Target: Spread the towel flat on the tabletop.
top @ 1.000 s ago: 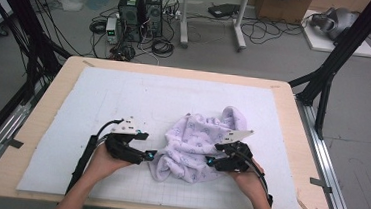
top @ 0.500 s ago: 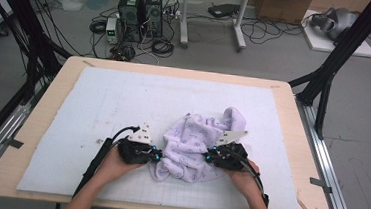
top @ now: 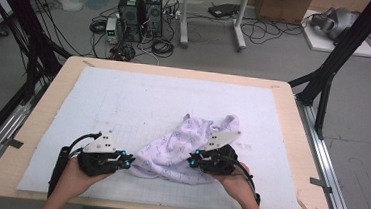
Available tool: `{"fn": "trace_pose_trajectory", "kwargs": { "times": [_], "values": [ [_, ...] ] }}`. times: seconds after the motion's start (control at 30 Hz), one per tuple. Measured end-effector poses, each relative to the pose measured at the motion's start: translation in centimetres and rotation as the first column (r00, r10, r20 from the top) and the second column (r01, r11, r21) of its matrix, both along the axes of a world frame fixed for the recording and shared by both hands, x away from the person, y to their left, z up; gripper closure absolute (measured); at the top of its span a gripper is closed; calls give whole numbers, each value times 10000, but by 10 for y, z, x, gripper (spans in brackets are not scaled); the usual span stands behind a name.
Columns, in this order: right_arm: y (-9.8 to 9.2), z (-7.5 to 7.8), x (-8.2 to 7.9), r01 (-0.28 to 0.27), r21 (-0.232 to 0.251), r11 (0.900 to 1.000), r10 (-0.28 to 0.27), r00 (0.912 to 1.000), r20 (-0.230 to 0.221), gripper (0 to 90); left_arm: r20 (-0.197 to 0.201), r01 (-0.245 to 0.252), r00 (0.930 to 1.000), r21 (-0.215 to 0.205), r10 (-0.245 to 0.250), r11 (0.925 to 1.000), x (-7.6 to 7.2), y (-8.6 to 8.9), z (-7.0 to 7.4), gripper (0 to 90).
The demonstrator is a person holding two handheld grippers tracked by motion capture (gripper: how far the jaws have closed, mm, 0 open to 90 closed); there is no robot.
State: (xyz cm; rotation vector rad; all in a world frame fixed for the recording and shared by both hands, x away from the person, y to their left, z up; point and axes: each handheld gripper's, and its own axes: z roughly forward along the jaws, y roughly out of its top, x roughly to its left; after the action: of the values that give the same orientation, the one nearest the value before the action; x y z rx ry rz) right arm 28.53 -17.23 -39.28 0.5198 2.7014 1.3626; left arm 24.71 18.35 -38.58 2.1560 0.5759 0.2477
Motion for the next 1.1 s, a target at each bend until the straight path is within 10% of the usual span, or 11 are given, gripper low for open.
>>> {"fn": "trace_pose_trajectory", "kwargs": {
  "times": [0.17,0.37,0.43,0.6,0.87,1.1],
  "values": [
    [-8,-7,-6,-27,-144,9999,20,9987,-518,706,-219,118,9997,-344,-126,9993,6,1,4,689],
    [-30,16,3,1000,142,9949,-1002,9947,210,532,-171,365,9991,-706,-378,9968,34,-17,14,553],
    [-40,18,15,1688,-335,9851,-1658,9830,786,475,-127,357,9992,-679,-366,9971,52,-32,9,541],
    [-53,-5,30,2776,-1008,9554,-2735,9604,527,392,-327,536,9980,-188,-542,9984,72,-55,-5,541],
    [-48,-35,29,2775,-1466,9495,-2773,9605,227,540,-1532,596,9872,885,-455,9943,104,-88,-45,597],
    [-45,-32,32,2277,-1543,9614,-2263,9737,267,769,-1082,186,9941,1298,-45,9914,100,-84,-44,833]
  ]
}}
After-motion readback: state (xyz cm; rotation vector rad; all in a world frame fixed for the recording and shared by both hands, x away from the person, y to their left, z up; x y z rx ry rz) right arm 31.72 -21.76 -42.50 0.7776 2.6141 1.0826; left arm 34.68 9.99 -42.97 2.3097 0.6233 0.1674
